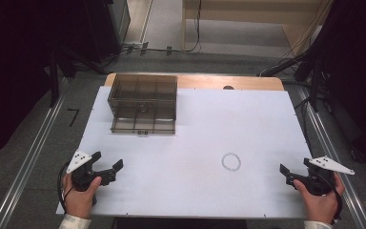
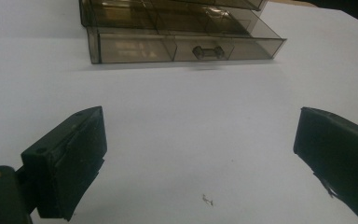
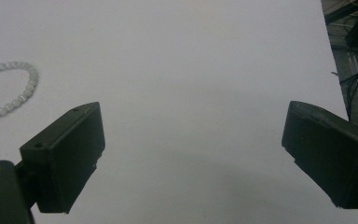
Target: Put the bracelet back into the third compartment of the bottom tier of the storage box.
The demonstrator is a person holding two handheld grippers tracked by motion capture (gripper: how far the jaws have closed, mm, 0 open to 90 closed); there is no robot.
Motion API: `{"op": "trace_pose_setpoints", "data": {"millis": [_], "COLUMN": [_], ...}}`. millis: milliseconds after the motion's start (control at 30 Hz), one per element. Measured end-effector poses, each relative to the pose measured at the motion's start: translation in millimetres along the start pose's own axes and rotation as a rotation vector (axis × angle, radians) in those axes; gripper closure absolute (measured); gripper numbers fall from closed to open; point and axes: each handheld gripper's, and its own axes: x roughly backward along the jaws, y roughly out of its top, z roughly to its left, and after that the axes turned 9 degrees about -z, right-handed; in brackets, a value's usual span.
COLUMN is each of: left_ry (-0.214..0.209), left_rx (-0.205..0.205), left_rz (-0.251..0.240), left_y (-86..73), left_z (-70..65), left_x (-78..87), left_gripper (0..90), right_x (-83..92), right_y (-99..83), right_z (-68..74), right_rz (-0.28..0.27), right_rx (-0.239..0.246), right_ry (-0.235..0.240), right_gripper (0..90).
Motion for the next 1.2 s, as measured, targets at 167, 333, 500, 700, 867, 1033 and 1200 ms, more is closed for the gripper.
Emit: {"op": "trace_pose_setpoints", "data": {"millis": [167, 333, 500, 700, 867, 1033, 1200], "left_ry": [-0.001, 0.002, 0.003, 0.003, 0.003, 0.003, 0.005], "left_rx": [-0.001, 0.003, 0.004, 0.001, 0.001, 0.002, 0.001], "left_rz": [0.001, 0.000, 0.001, 0.003, 0.001, 0.003, 0.000], "left_y": [-0.2, -0.2, -0.2, -0.3, -0.2, -0.4, -0.2], "left_z": [0.1, 0.3, 0.3, 0.3, 0.3, 0.2, 0.3], "left_x": [-0.2, -0.1, -0.4, -0.2, 0.0, 0.0, 0.0], "left_gripper": [3.2, 3.2, 3.2, 3.2, 3.2, 3.2, 3.2], "right_x": [-0.7, -0.7, -2.4, -5.0, -7.9, -9.4, -10.9], "right_y": [-0.8, 0.1, 1.2, 1.6, 3.6, 3.6, 3.9], "right_z": [0.3, 4.1, 7.4, 10.4, 16.9, 19.4, 20.6], "right_rz": [0.005, 0.004, 0.010, 0.018, 0.019, 0.026, 0.026], "right_rx": [-0.001, 0.005, 0.006, 0.012, 0.029, 0.034, 0.036], "right_ry": [0.003, 0.011, 0.016, 0.022, 0.039, 0.038, 0.049], "right_gripper": [4.7, 5.2, 5.4, 5.4, 5.5, 11.0, 11.0]}}
